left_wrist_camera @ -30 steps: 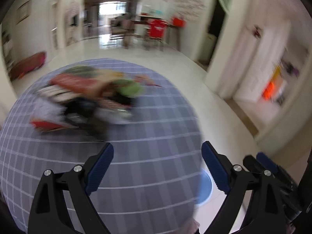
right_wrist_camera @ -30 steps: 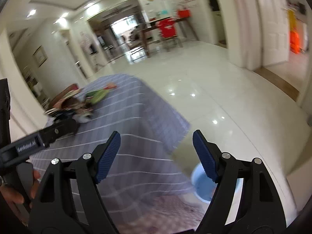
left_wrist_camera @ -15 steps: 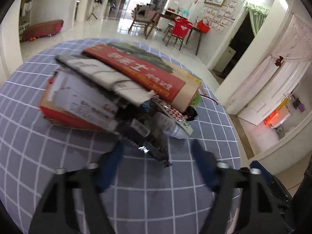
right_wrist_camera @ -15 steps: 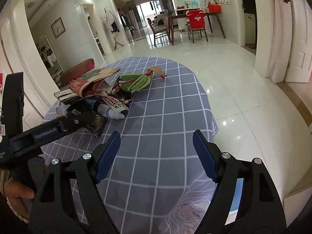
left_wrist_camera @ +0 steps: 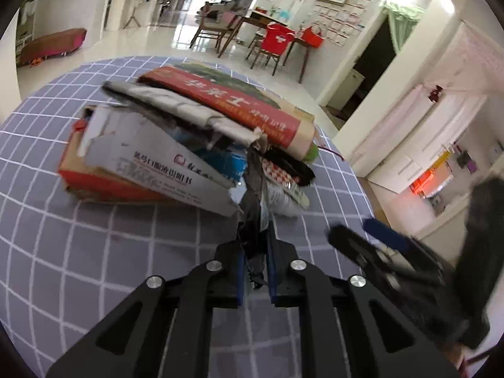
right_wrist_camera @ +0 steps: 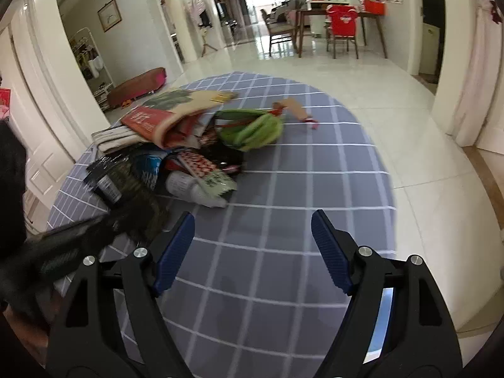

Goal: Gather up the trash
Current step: 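Return the left tool to the pile and grasp a dark thin packet, then grasp the small white dropper bottle with the right tool while the left holds the packet, then carry both items over the blue bin and open both tools to drop them, then grasp the blue-white medicine box with the left tool while the right grasps a red-white striped packet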

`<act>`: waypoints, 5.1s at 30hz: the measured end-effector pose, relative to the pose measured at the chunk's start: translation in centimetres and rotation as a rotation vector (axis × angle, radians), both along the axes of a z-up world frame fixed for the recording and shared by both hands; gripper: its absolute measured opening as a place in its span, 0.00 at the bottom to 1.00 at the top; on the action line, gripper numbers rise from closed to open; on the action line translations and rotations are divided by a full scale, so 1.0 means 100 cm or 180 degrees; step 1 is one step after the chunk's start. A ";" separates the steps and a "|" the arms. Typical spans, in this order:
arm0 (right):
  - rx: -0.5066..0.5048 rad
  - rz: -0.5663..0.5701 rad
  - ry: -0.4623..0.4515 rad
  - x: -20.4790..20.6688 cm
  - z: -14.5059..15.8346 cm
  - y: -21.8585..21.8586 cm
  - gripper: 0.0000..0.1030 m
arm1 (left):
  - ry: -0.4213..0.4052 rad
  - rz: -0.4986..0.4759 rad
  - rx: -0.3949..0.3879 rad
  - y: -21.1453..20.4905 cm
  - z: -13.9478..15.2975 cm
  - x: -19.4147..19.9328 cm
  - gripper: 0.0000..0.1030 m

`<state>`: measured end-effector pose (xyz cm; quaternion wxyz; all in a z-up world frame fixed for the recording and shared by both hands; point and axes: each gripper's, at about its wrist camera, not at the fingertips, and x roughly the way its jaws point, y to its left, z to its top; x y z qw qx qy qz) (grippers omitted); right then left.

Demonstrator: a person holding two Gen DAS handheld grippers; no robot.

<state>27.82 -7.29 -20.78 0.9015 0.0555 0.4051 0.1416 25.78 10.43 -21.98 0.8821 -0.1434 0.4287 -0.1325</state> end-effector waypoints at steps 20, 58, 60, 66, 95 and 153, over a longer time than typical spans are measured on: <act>-0.0196 -0.0093 0.0168 0.041 -0.013 0.057 0.47 | 0.0134 -0.0168 -0.0157 0.029 -0.009 -0.022 0.12; 0.0576 -0.1275 -0.0140 -0.134 0.001 -0.208 0.38 | 0.0014 -0.1388 -0.0044 -0.212 0.008 -0.056 0.10; 0.0636 -0.1393 -0.0160 -0.136 -0.009 -0.232 0.50 | 0.0043 -0.1477 -0.0034 -0.234 0.001 -0.051 0.10; 0.0659 -0.1651 -0.0004 -0.135 -0.037 -0.276 0.60 | 0.0157 -0.1632 0.0140 -0.283 -0.020 -0.039 0.10; 0.0493 -0.2297 -0.0398 -0.194 -0.030 -0.318 0.67 | 0.0339 -0.2031 0.0364 -0.359 -0.052 -0.033 0.29; -0.0281 0.0275 0.0044 0.047 -0.019 0.041 0.60 | 0.0003 0.0554 0.0745 0.039 0.009 0.045 0.42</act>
